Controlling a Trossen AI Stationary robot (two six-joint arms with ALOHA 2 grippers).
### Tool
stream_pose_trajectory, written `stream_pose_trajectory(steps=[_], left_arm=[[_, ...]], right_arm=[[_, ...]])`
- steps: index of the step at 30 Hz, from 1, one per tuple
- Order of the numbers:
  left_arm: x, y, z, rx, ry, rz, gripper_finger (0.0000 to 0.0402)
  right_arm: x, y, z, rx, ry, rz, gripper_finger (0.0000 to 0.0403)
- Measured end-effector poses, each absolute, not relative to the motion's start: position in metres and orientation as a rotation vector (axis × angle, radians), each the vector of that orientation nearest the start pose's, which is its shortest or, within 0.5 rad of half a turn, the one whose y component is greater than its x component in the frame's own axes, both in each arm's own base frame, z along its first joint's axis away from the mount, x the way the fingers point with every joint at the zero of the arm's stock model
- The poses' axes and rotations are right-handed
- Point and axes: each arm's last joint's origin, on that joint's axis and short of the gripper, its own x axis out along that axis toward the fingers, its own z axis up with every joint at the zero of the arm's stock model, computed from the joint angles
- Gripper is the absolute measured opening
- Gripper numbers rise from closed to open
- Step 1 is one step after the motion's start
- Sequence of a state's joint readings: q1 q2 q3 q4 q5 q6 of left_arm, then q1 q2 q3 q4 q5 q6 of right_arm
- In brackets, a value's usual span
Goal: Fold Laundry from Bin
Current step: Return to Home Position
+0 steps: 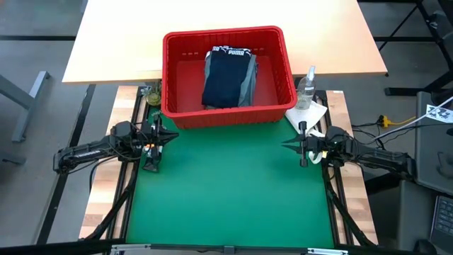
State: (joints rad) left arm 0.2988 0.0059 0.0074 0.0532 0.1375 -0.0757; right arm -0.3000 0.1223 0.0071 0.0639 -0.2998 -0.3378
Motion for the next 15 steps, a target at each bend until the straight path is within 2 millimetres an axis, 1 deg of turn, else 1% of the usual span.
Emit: stream_pose_trajectory(steps=[4,9,15], left_arm=[[0.094,0.025,0.171,-0.064,-0.06,0.159,0.0021],[0.094,0.025,0.171,-0.064,-0.06,0.159,0.0021],[0.094,0.025,0.171,-0.064,-0.06,0.158,0.0021]], right_arm=[[0.102,-0.02,0.162,-0.326,0.045,0.033,0.0044],[0.104,-0.009,0.162,-0.342,0.037,0.11,0.0044],[0.105,0.001,0.16,-0.386,0.061,0.083,0.0044]])
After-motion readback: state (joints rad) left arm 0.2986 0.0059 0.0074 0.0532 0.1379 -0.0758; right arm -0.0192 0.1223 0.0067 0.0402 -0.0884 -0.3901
